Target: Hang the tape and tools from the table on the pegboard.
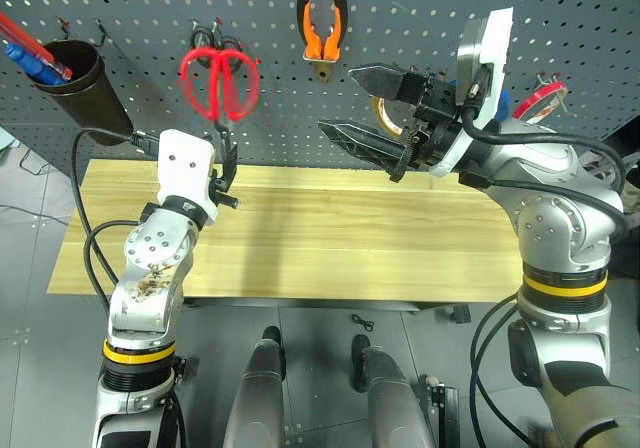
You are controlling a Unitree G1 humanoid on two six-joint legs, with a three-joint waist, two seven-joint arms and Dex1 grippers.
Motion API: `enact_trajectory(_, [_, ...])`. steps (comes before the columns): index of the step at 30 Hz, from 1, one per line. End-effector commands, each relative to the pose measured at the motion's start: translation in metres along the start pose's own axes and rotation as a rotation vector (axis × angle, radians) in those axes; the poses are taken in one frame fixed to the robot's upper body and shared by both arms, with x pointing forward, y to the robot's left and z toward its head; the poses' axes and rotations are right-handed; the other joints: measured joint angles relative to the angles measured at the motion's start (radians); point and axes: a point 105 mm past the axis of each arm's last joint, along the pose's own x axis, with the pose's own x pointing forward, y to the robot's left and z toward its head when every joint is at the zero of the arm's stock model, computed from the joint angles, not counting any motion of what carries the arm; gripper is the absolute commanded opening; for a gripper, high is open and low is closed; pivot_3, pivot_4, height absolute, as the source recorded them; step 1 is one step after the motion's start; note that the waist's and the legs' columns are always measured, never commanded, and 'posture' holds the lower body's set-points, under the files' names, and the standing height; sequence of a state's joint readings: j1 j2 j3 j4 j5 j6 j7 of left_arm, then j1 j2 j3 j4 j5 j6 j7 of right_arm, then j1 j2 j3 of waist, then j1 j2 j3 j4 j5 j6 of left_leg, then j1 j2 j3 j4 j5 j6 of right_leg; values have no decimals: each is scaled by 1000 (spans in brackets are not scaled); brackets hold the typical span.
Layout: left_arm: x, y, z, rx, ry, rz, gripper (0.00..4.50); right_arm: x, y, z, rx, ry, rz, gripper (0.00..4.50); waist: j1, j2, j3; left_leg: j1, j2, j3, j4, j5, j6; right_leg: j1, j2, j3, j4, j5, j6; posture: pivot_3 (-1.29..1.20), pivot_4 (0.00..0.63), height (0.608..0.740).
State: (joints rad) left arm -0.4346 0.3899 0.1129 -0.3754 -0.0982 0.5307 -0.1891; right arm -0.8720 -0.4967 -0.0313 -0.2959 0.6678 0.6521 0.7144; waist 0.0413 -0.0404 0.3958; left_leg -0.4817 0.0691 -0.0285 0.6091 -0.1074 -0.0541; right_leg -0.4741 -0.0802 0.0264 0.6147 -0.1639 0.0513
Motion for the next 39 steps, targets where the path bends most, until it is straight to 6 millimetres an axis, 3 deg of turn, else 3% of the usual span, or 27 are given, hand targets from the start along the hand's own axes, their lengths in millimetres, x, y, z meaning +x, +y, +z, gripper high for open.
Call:
enact_trajectory(1, [-7, 11, -7, -14, 13, 40, 4001, -7, 8, 0, -37, 12, 9, 4500, -1, 0, 0, 0, 0, 0, 0, 0, 0, 0, 0, 0, 0, 0, 0, 85, 302, 737])
enact_trajectory(2, [-11, 14, -17, -20, 48, 49, 4465, -9, 11, -7, -28, 40, 14, 4500, -3, 0, -1, 0, 0, 0, 0, 0, 0, 0, 0, 0, 0, 0, 0, 88, 311, 737])
enact_trajectory(6, [-31, 23, -56, -6, 188, 31, 4465, -11, 20, -47, -49, 207, 23, 4500, -12, 0, -2, 1, 0, 0, 0, 0, 0, 0, 0, 0, 1, 0, -1, 102, 350, 737])
enact_trajectory(10, [-51, 49, -96, -9, 349, -15, 4465, 3, 35, -67, -17, 251, 67, 4500, -18, 0, -1, 3, 1, 0, 0, 0, 0, 0, 1, 1, 5, -2, 2, 121, 390, 737])
enact_trajectory(18, [-58, 100, -123, -31, 519, -124, 4465, 25, 43, -80, 29, 300, 122, 4500, -5, 2, 9, 5, 2, 0, 0, 1, 1, -3, 2, 4, 13, -10, -10, 155, 482, 737])
enact_trajectory(25, [-52, 106, -146, -30, 609, -216, 4465, 22, 39, -84, 48, 366, 114, 4500, 10, 4, 36, 4, 1, 1, -2, 1, 1, -6, 3, 6, 16, -15, -10, 144, 532, 737])
enact_trajectory(33, [-46, 109, -172, -155, 685, -217, 4465, 13, 39, -79, 54, 390, 84, 4500, 0, 4, 48, -1, 1, 1, -2, 1, 1, -12, 3, 7, 20, -13, -5, 116, 522, 737])
enact_trajectory(36, [-54, 104, -181, -206, 745, -240, 3685, 10, 36, -79, 52, 399, 70, 4500, -7, 3, 48, -3, 1, 1, -1, 1, 1, -16, 3, 8, 23, -13, -4, 116, 520, 737])
enact_trajectory(39, [-58, 104, -185, -224, 774, -231, 2267, 10, 34, -78, 50, 401, 65, 4500, -7, 3, 48, -3, 1, 1, -1, 1, 1, -18, 3, 9, 28, -15, -6, 119, 521, 737])
